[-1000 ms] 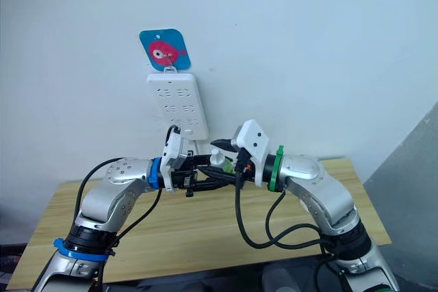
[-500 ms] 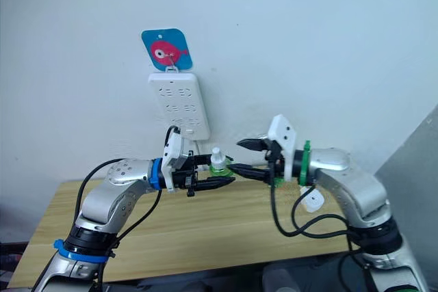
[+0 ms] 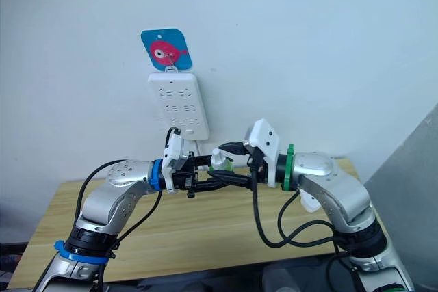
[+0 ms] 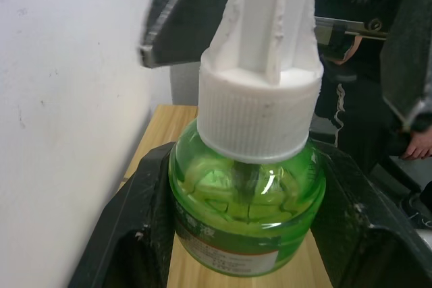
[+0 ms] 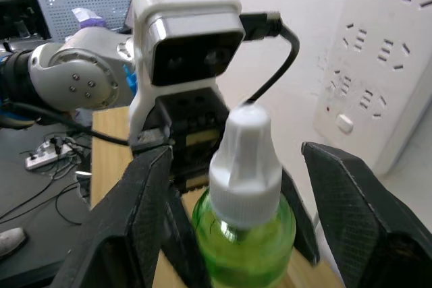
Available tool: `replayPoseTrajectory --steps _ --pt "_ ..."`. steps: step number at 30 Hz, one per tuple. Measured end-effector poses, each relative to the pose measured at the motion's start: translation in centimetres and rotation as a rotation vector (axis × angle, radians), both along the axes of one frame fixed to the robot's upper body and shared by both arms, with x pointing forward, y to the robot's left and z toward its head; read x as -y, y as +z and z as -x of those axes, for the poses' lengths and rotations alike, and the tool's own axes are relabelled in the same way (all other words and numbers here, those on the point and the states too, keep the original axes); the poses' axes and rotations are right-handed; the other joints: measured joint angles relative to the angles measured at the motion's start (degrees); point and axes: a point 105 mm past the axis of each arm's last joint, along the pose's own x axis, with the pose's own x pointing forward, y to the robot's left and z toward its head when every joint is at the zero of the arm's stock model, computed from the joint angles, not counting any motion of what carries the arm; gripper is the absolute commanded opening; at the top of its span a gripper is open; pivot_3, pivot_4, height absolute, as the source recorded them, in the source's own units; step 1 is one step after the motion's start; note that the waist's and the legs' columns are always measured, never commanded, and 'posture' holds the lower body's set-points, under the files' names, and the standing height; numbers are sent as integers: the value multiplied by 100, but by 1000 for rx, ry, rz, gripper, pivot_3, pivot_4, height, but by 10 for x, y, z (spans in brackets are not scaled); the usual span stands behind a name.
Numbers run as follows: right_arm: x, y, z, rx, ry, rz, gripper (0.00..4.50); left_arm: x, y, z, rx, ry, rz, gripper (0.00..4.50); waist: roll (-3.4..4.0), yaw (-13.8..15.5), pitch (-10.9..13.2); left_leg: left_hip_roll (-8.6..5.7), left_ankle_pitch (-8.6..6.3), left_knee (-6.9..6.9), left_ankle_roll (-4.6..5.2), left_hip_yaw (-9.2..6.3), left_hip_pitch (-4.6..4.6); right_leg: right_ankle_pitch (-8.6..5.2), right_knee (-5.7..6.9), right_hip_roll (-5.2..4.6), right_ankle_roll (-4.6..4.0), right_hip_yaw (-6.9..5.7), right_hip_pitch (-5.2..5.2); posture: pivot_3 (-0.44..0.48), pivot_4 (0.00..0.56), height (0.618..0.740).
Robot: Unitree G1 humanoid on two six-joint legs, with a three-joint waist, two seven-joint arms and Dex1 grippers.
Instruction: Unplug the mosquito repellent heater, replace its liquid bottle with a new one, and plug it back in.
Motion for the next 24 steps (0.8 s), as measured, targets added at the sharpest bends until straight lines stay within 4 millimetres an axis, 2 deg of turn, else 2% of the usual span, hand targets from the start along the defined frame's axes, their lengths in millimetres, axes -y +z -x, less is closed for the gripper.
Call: replayPoseTrajectory --steps 3,8,14,18,22,24 --pt "-5 1 -7 10 -27 -16 3187 0 0 0 -1 -1 1 2296 0 0 -1 0 0 0 0 -3 0 0 0 0 0 -1 1 -159 31 740" --pt "1 -3 -11 24 -41 16 3187 0 -2 -1 -3 11 -3 2296 0 15 -1 -1 0 0 0 -8 -2 0 -3 -1 0 -2 1 -157 34 740" --pt "30 -4 -9 21 -18 87 3187 -1 -3 -2 -7 30 -9 2296 0 26 -1 -1 0 0 0 -4 -2 0 -3 -1 0 -4 1 -163 37 740" --pt "66 1 -19 22 -92 148 3187 0 -2 0 -1 18 -7 2296 0 37 -1 -2 0 0 0 5 0 0 -3 -2 0 -4 3 -167 38 740" --pt "78 1 -13 -10 -50 195 3187 0 -2 0 0 16 -7 2296 0 26 -1 0 -1 -1 1 7 1 0 -3 0 0 -3 2 -170 38 740" --pt "77 3 -7 -43 -17 180 3187 0 -2 0 0 15 -8 2296 0 20 -1 0 -1 0 1 8 1 0 -3 0 0 -2 3 -170 38 740"
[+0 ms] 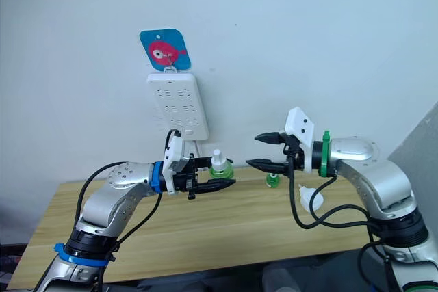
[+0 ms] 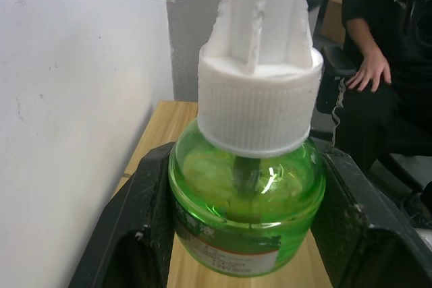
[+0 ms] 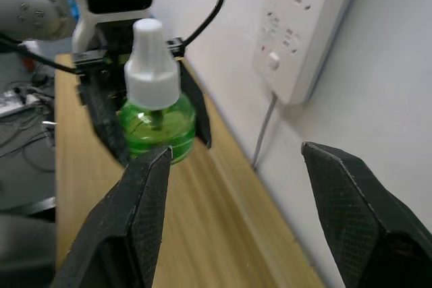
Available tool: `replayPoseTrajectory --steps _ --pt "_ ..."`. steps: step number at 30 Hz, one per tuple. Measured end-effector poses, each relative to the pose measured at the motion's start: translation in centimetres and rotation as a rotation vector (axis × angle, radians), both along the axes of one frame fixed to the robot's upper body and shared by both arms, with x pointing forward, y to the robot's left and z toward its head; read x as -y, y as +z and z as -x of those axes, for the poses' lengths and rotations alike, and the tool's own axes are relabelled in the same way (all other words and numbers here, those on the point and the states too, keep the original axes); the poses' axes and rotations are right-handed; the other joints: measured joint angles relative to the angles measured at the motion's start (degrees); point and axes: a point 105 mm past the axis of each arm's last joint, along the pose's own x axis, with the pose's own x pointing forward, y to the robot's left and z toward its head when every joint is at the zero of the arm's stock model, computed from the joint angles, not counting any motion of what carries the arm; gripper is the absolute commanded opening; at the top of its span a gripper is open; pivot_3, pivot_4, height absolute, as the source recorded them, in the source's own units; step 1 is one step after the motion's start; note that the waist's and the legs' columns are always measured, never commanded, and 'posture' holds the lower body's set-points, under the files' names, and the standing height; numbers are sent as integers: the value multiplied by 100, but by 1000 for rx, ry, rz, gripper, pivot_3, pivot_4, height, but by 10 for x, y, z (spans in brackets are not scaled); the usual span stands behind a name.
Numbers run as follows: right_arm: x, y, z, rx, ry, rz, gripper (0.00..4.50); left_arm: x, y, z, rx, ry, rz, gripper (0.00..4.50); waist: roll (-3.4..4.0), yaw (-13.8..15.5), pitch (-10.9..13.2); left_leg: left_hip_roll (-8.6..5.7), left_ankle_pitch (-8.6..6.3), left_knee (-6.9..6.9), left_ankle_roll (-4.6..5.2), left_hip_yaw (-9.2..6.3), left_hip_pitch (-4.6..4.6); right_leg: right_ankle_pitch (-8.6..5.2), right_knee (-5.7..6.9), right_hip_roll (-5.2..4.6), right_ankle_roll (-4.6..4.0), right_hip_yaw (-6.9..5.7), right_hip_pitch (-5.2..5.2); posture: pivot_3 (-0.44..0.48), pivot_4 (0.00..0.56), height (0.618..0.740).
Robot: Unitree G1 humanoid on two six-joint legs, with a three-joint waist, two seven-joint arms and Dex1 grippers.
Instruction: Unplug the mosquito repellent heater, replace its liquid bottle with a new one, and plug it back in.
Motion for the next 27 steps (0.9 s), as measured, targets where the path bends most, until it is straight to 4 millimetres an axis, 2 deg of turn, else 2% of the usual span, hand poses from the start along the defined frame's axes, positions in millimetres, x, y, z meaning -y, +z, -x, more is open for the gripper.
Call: replayPoseTrajectory --steps 5,10,16,19,25,26,27 --pt "-28 11 10 -30 62 -105 3187 0 0 2 5 -15 -3 2296 0 -15 0 0 0 2 0 0 0 0 3 0 0 1 1 -170 38 740" --pt "-50 7 13 -59 87 -152 3187 0 0 2 24 -22 -12 2296 0 -11 0 0 0 1 0 -4 -2 0 1 0 0 1 0 -163 39 740" --pt "-60 5 14 -91 115 -167 3187 1 0 3 24 -27 -16 2296 0 -3 0 0 0 1 0 -7 -1 0 1 0 0 0 0 -154 37 740" --pt "-66 0 16 -115 133 -166 2609 2 1 3 29 -29 -16 2296 0 -4 0 0 0 1 0 -8 -1 0 3 0 0 -1 0 -152 37 740" --pt "-67 5 10 -106 131 -168 597 1 -1 6 32 -31 -31 2296 0 2 0 0 0 0 0 -7 0 0 2 0 0 -2 -2 -147 35 740" --pt "-67 5 10 -105 131 -165 366 1 -1 6 31 -30 -32 2296 0 3 -1 0 0 0 0 -12 -2 0 2 0 0 -2 0 -147 35 740" --pt "-67 5 10 -105 132 -165 360 1 -1 6 31 -30 -32 2296 0 8 0 1 0 1 0 -13 -2 0 2 0 0 -2 -1 -150 36 740"
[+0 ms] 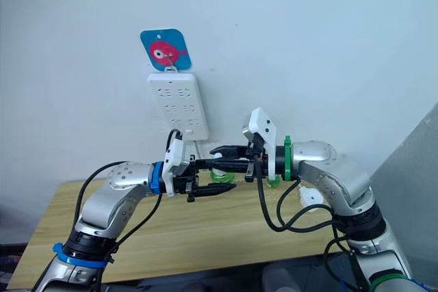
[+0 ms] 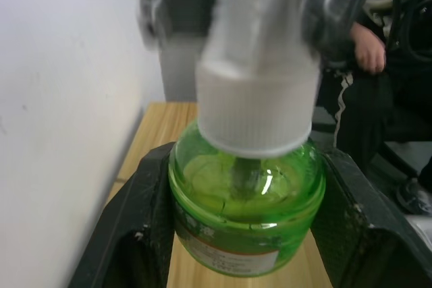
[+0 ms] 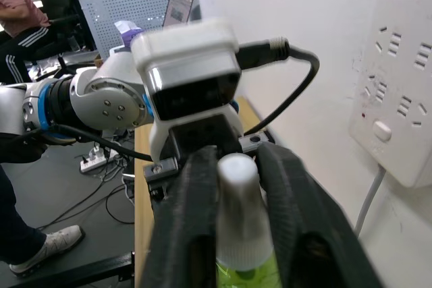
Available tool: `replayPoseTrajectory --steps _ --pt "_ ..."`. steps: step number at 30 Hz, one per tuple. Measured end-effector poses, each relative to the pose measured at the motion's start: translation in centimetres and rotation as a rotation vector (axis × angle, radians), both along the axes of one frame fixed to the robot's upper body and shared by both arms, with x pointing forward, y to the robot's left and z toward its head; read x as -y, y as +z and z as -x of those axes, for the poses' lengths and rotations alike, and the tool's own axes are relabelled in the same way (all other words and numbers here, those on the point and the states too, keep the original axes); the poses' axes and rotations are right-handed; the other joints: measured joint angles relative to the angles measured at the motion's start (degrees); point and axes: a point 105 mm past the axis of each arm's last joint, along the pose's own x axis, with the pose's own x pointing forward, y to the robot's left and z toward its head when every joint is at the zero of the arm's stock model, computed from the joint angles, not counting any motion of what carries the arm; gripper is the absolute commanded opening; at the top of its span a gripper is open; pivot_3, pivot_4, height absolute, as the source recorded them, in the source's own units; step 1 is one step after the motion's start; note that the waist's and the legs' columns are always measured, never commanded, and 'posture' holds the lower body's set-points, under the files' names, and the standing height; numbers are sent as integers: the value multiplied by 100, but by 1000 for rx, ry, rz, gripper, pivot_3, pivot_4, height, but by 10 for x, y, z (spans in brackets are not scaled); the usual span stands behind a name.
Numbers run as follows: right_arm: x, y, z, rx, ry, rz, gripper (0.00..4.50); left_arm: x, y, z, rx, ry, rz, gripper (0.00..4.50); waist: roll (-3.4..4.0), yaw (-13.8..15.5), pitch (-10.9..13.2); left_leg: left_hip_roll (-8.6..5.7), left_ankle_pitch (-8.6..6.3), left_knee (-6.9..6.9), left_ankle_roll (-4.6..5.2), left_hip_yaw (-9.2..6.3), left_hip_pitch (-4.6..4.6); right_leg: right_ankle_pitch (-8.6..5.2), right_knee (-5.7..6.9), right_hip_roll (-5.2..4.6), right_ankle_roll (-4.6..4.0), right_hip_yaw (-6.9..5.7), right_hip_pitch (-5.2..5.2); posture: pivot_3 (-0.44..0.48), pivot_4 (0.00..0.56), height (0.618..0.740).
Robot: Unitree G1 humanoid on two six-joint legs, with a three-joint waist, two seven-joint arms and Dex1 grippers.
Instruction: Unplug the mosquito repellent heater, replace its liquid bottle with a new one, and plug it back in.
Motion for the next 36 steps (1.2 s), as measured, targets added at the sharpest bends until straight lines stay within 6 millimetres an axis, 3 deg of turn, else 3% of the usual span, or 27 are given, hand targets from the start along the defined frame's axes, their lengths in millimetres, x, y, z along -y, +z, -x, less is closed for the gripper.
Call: replayPoseTrajectory --steps 7,10,13,16,19,22,26,29,32,36 --pt "2 5 1 24 11 -12 360 0 -2 2 -6 0 -1 2296 0 4 0 -1 0 0 0 7 0 0 0 0 0 0 0 -154 50 740" --pt "6 21 -1 78 -11 -42 360 -4 -9 4 -23 11 -14 2296 3 3 2 0 0 -1 0 7 0 0 0 0 0 0 -1 -157 61 740" --pt "21 38 -9 143 -95 -76 360 -8 -18 6 -37 29 -30 2296 5 16 7 0 0 -1 0 8 0 0 -3 0 0 1 1 -165 83 740" --pt "39 38 -18 179 -225 -81 360 -14 -31 5 -57 66 -53 2296 13 33 21 0 -1 -5 1 11 0 0 -8 0 0 4 2 -173 108 740" --pt "66 10 -34 188 -427 -47 360 -26 -47 7 -92 117 -87 2296 19 94 100 1 -2 -8 2 19 1 -1 -14 2 0 14 2 -176 143 740" --pt "91 -35 -46 172 -622 10 360 -36 -56 13 -112 157 -106 2296 31 111 237 2 -2 -10 2 35 -1 -1 -13 2 1 22 -5 -172 163 740" --pt "105 -78 -52 176 -760 62 360 -37 -57 19 -111 173 -110 2296 44 120 409 3 -2 -10 3 45 -9 1 -10 0 2 28 -18 -152 189 740" --pt "105 -100 -49 173 -784 79 360 -37 -56 25 -104 174 -113 2296 41 145 488 5 -3 -15 4 44 -11 0 -10 0 1 28 -22 -140 198 740" --pt "90 -120 -43 149 -742 81 360 -38 -57 27 -112 194 -118 2296 45 157 561 8 -3 -16 4 44 -11 0 -8 0 -1 28 -24 -135 200 740" --pt "72 -130 -46 154 -703 70 360 -46 -55 29 -111 224 -131 2296 33 180 616 8 -3 -15 4 51 -7 1 -3 -1 0 29 -25 -119 203 740"
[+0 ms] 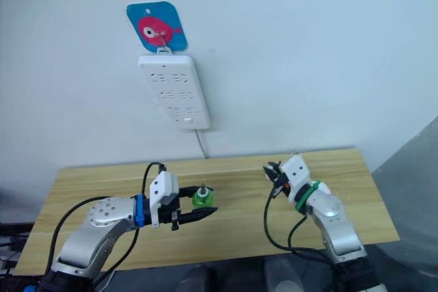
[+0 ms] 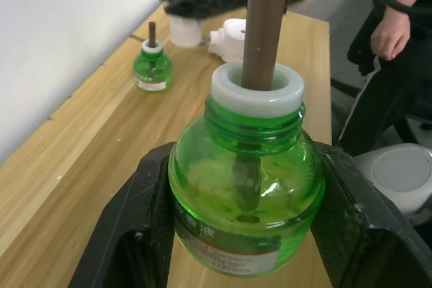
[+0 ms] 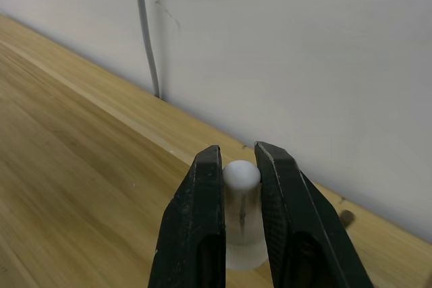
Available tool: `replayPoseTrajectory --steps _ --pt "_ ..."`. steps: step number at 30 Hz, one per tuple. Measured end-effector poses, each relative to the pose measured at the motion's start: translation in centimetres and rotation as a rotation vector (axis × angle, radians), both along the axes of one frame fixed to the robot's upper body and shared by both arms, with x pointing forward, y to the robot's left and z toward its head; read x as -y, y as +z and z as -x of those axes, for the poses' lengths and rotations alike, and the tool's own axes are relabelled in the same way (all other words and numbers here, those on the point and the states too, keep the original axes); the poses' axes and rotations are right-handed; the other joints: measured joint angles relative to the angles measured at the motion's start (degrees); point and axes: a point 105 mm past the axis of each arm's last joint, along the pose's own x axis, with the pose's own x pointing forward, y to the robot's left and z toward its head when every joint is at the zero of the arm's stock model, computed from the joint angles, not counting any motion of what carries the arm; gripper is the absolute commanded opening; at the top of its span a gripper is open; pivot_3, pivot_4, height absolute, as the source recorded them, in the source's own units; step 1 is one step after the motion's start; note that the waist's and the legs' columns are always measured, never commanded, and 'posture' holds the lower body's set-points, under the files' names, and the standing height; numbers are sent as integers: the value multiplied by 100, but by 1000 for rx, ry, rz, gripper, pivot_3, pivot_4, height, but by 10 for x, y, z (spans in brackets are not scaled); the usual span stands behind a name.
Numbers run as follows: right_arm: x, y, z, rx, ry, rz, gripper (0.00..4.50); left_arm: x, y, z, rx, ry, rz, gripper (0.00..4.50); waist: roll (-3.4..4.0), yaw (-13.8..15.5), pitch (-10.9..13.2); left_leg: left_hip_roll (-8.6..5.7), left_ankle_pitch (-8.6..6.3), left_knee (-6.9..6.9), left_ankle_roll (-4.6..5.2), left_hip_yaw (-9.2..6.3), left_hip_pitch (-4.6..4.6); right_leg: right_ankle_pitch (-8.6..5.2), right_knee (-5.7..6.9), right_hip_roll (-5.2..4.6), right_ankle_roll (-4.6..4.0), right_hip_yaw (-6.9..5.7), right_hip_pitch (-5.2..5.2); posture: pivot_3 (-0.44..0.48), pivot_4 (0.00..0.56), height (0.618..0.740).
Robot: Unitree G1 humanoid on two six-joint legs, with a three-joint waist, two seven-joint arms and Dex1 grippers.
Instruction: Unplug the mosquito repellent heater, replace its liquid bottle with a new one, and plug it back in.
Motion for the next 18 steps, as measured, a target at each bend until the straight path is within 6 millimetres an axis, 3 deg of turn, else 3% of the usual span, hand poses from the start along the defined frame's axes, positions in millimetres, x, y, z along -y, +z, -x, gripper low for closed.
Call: replayPoseTrajectory --steps 4,12,18 --pt "-11 -1 -16 17 -8 -22 360 -11 -5 3 -19 43 -19 2296 -9 83 25 1 0 0 0 -3 -1 0 3 0 -1 -4 -3 -106 201 740" --pt "-28 -30 -34 -34 -59 -8 360 -19 -10 7 -40 66 -39 2296 -10 162 49 0 0 -1 -2 3 -9 0 2 -8 -1 -5 -11 -92 197 740" --pt "-24 -56 -40 -94 -129 28 360 -21 -10 8 -39 64 -51 2296 -10 161 49 0 0 -1 -2 3 -9 0 5 -7 -1 -5 -12 -92 195 740"
